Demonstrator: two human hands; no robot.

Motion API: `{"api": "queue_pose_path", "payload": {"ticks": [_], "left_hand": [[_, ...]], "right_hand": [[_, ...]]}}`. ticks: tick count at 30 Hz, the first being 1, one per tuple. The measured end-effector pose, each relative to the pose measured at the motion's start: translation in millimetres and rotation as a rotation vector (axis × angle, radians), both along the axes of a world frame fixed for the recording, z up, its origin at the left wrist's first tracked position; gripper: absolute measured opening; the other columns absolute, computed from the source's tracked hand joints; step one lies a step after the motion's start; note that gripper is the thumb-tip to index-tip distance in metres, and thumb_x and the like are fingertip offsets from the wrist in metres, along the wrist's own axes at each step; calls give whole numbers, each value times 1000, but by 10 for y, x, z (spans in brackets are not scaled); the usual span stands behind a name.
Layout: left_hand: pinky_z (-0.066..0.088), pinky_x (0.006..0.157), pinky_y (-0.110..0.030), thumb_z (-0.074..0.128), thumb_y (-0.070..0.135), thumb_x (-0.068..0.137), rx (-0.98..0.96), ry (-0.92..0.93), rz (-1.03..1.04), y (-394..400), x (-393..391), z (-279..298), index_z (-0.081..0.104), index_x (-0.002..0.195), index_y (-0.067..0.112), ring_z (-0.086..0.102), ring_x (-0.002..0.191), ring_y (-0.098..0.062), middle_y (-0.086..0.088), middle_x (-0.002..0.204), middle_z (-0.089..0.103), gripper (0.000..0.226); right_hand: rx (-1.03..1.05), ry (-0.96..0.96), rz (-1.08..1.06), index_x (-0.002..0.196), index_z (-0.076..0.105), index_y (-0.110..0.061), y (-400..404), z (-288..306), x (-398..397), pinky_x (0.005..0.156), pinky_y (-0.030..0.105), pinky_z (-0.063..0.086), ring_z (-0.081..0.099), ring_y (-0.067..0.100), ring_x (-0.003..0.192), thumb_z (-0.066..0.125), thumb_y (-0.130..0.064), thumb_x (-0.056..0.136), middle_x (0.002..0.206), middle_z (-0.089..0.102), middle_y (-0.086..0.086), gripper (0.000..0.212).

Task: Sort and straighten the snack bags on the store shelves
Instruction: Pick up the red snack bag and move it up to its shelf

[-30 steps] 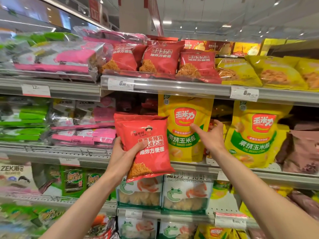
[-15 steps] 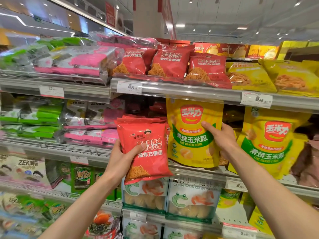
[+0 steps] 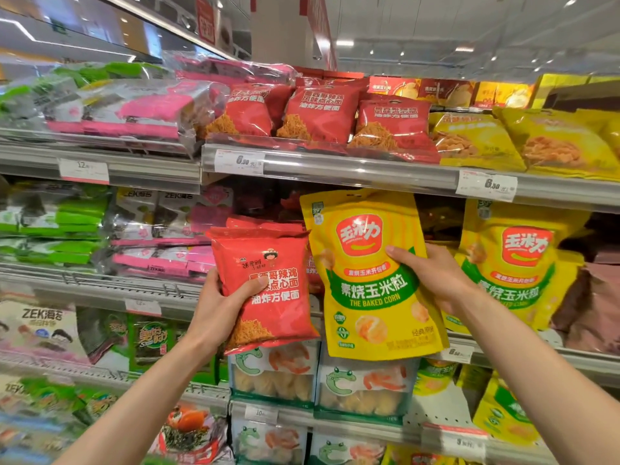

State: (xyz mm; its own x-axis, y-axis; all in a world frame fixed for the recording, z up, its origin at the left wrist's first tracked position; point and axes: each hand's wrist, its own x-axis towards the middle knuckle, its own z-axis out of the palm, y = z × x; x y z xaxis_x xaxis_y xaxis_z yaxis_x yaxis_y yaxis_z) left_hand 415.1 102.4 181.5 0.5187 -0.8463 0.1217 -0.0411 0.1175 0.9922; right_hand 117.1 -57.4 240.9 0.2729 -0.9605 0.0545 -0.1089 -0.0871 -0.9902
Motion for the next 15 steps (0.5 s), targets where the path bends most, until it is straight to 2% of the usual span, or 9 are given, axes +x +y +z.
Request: {"api": "queue_pose_path", "payload": {"ticks": [3,6,10,13,15], "left_hand": [[61,84,-38,87,59,51,6,-12,-37,-86,-98,-21,51,135,25,76,97,-15,1,120,73,97],[60,91,-43,86,60,51,13,-31,-79,-227,-282,-21,49,137,26,75,103,-18,2,121,72,100],[58,92,-40,85,59,51,7,-55,-128,-491,-602,1,50,134,26,72,105,-16,2,120,71,96],[58,88,-35,89,40,73,-14,-47,-152,-705,-780,17,49,133,23,70,106,-16,0,121,69,74],[56,78,-22,82,25,85,-44,-64,-149,-833,-846,23,47,132,23,69,103,-11,2,120,67,59]], "right_hand": [[-5,3,-44,113,71,-16,98,-79,-213,77,39,60,79,21,86,78,-31,87,97,81,2,31],[-38,22,-101,112,71,-21,183,-124,-449,80,40,60,78,22,88,79,-34,86,99,81,1,30],[-95,21,-180,114,71,-23,292,-138,-693,81,39,59,77,20,90,78,-35,86,102,79,-2,31],[-106,-12,-230,119,70,-21,320,-162,-808,88,44,59,77,22,93,79,-37,85,106,79,-1,39],[-102,-21,-252,122,70,-21,318,-178,-850,92,48,59,76,23,96,80,-39,84,108,79,-1,43]]}}
